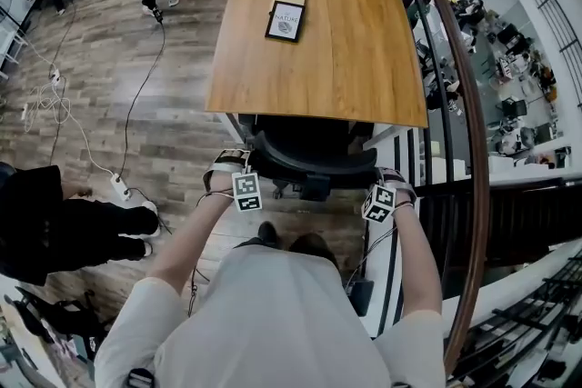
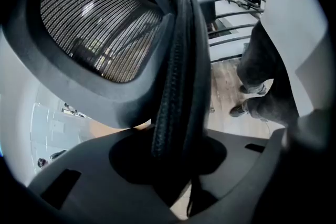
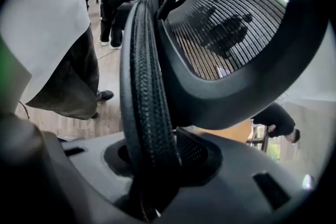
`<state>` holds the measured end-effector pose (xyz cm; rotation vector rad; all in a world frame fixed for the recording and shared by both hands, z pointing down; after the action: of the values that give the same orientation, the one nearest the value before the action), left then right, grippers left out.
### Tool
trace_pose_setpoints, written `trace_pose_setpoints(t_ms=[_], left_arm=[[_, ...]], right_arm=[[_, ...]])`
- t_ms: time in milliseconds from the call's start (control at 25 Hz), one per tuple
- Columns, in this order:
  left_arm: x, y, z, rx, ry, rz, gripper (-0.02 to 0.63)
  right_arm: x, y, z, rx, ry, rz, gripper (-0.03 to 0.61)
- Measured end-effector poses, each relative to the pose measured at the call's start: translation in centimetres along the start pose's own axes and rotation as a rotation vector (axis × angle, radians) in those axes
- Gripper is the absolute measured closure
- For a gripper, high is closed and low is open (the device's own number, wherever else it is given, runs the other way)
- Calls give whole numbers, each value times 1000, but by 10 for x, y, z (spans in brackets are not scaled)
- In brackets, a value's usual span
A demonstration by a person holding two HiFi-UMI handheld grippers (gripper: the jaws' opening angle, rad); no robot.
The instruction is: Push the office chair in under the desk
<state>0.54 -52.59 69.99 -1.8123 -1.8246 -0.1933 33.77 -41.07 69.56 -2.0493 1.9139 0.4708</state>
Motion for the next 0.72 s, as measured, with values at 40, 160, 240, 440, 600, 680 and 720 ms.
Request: trace_pose_setpoints(t_ms=[40,160,240,440,600,680,720], left_arm=[[-4,1,-3,-1,-1,2,485],[-16,8,-8,-6,-2,9,483],[-24,12,-12,-9,3,14,483],[-35,19,-21,-17,17,32,480],[-42,27,-27,-29,20,47,480],[-47,31,-30,-29,31,58,480],[-50,32,-32,-29,36,63,479]], right_arm=[[5,-1,-2,1,0,1,445],[20,-7,-5,9,9,6,443],[30,-12,-8,15,6,12,443],[48,-21,-18,30,-8,35,443],[62,-32,-24,44,-12,52,443],[70,-37,-29,47,-22,54,442],[74,-38,-31,48,-27,56,440]])
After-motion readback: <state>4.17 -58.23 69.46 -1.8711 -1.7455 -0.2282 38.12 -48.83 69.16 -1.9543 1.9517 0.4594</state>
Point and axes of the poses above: the fingertips, and each gripper's own axes: z backward along the fingers, x to its right, y out of its top, the point moved 7 cm from there along z, backward along the fingers, and after that the axes turned 15 degrees about z, right-handed, at the moved point
